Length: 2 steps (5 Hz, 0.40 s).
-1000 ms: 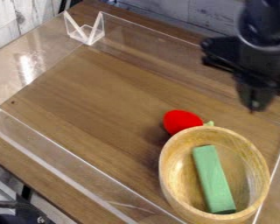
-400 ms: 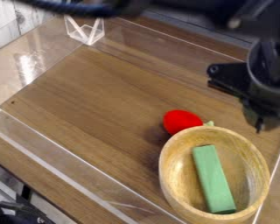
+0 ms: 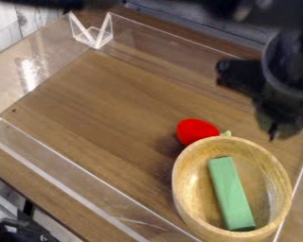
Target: Put the green block in the brown bowl
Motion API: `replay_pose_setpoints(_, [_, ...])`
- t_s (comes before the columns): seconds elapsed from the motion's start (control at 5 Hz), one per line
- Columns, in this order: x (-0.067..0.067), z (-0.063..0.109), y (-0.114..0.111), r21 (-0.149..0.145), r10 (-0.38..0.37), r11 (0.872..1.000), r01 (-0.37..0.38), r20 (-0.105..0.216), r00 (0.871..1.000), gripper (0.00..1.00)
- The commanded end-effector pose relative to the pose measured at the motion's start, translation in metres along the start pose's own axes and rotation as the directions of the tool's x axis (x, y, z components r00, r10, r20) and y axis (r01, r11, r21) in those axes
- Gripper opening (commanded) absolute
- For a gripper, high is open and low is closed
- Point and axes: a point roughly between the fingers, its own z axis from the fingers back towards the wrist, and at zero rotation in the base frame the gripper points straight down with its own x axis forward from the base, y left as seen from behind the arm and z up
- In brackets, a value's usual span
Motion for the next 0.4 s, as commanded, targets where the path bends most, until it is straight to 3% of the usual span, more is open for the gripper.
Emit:
replay_pose_setpoints(0.0, [0.0199, 0.0194, -0.0086, -0.003, -0.015, 1.0, 0.015, 0.042, 0.999, 0.0])
replay_pose_setpoints(0.2, [0.014, 0.0177, -0.0075, 0.044, 0.03, 0.998, -0.033, 0.065, 0.997, 0.0])
